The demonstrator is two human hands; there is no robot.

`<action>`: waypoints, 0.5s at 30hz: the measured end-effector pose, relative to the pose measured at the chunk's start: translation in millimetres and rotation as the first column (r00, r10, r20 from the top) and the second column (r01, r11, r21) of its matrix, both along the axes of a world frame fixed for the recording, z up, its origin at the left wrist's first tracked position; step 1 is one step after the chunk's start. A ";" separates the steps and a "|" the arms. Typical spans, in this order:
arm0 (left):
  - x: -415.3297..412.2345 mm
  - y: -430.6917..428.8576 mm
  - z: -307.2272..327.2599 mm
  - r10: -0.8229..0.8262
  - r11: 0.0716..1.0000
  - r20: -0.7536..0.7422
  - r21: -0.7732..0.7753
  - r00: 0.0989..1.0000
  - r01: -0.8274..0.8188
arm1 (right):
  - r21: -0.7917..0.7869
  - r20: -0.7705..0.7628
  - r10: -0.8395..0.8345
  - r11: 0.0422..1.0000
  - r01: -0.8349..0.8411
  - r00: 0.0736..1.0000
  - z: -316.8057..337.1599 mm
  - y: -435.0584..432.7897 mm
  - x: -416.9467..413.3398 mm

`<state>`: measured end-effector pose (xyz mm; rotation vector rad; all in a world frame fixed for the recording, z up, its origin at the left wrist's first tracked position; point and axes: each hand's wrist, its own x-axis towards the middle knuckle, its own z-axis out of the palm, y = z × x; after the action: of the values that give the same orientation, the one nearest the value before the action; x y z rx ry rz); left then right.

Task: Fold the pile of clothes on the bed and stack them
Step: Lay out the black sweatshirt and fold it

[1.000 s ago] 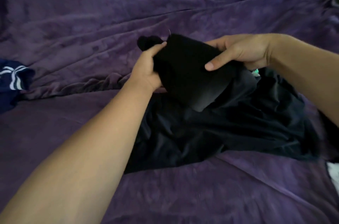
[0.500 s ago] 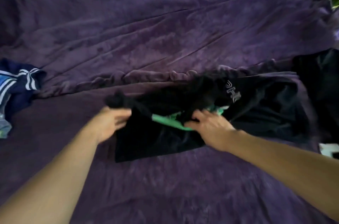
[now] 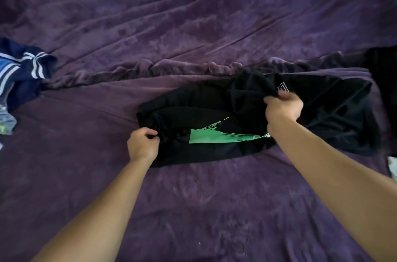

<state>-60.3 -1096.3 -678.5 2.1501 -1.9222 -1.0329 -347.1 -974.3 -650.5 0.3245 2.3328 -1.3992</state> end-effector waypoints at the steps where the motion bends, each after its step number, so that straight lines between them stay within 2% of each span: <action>1: 5.5 -2.5 0.2 0.053 0.999 -0.030 -0.007 0.998 -0.053 | -0.012 -0.136 0.098 0.995 -0.101 0.986 8.3 -9.6 4.9; 2: 11.0 -5.9 0.1 0.117 0.993 -0.059 -0.011 0.991 -0.118 | -0.012 -0.288 0.230 0.970 -0.243 0.930 18.7 -18.9 15.5; 3: 16.7 -9.6 -0.1 0.192 0.981 -0.083 -0.012 0.978 -0.194 | -0.002 -0.429 0.364 0.915 -0.404 0.827 27.7 -26.5 31.1; 4: 22.9 -13.7 -0.3 0.269 0.962 -0.100 -0.012 0.958 -0.272 | 0.030 -0.517 0.494 0.827 -0.562 0.699 32.3 -31.0 50.5; 5: 29.4 -17.4 -0.2 0.339 0.940 -0.111 -0.008 0.934 -0.341 | 0.082 -0.541 0.631 0.697 -0.712 0.556 33.2 -32.0 71.8; 6: 35.8 -20.2 0.6 0.395 0.918 -0.118 0.003 0.911 -0.397 | 0.156 -0.493 0.782 0.512 -0.845 0.383 30.4 -29.8 93.1; 7: 40.7 -22.7 1.8 0.432 0.901 -0.122 0.010 0.894 -0.434 | 0.247 -0.353 0.921 0.263 -0.933 0.167 26.1 -24.5 111.8; 8: 43.9 -25.2 3.6 0.440 0.896 -0.113 -0.011 0.891 -0.443 | 0.320 -0.186 0.982 0.030 -0.947 -0.032 19.8 -16.6 125.0; 9: 44.6 -27.4 6.9 0.409 0.908 -0.076 -0.072 0.910 -0.414 | 0.367 -0.085 0.986 -0.100 -0.925 -0.141 11.7 -7.2 130.9; 10: 43.0 -28.4 10.7 0.332 0.927 -0.029 -0.173 0.943 -0.332 | 0.408 -0.087 0.983 -0.115 -0.906 -0.164 6.5 1.8 131.8; 12: 31.9 -21.7 17.3 0.028 0.904 0.013 -0.426 1.000 -0.020 | 0.517 -0.292 0.952 0.074 -0.853 -0.094 -3.0 12.3 121.8; 13: 21.8 -13.2 18.6 -0.174 0.837 0.052 -0.519 0.983 0.175 | 0.577 -0.353 0.932 0.153 -0.802 -0.076 -7.8 14.7 114.1; 14: 11.3 -2.1 16.6 -0.372 0.742 0.129 -0.555 0.919 0.378 | 0.639 -0.366 0.928 0.194 -0.744 -0.073 -13.6 16.9 103.2; 15: 1.7 10.1 11.7 -0.546 0.643 0.220 -0.508 0.809 0.572 | 0.703 -0.286 0.954 0.147 -0.696 -0.087 -19.9 21.3 89.7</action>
<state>-58.6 -1086.1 -666.7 1.2828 -2.5802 -0.3515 -257.4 -953.0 -670.4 -1.7880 2.2942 -0.3077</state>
